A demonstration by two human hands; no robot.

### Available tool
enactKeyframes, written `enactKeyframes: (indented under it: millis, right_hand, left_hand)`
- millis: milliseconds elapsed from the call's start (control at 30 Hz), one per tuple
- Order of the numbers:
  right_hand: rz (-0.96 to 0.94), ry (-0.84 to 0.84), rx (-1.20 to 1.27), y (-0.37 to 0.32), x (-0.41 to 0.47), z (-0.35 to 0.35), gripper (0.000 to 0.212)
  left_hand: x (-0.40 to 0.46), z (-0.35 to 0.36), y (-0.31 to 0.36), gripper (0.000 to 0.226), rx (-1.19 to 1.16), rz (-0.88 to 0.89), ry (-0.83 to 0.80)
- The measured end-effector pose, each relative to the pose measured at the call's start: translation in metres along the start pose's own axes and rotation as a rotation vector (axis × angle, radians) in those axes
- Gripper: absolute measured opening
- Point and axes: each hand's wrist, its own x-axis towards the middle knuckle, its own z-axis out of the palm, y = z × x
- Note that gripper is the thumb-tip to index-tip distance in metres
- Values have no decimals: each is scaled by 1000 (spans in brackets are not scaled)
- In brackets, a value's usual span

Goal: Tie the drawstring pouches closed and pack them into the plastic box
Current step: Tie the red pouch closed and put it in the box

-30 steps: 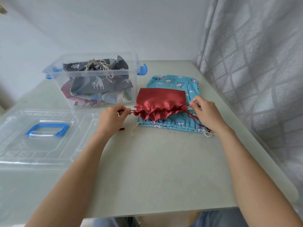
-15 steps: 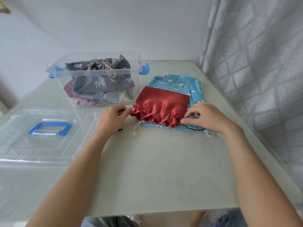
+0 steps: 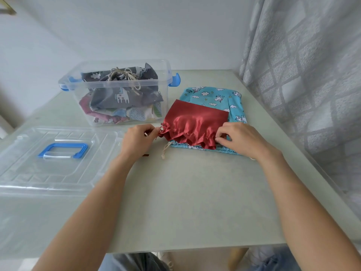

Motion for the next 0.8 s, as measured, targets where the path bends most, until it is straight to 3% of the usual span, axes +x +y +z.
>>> enactKeyframes:
  millis: [167,300,467,533,667,800]
  right_hand:
    - [-16,-62,1,-5,2,4,14]
    - [188,83,424,-7,3,-3,19]
    - [335,278,278,10,2,-7,23]
    - [404,249,379,21,-2,-7,27]
    - [415,273,808,14,2,-9,39]
    - [557,399,1061,-3,13,1,37]
  left_hand:
    - [2,2,-1,27,1,-22,35]
    - [4,0,-4,23,-45,-51,89]
    - [8,-11,-10,24,-128,-115,229]
    - [7,-15,-5,25,-423,-113,229]
    - [9,-11,18,28,-1230,-91,27]
    - [8,-7,27,34,-1645,-151,-82]
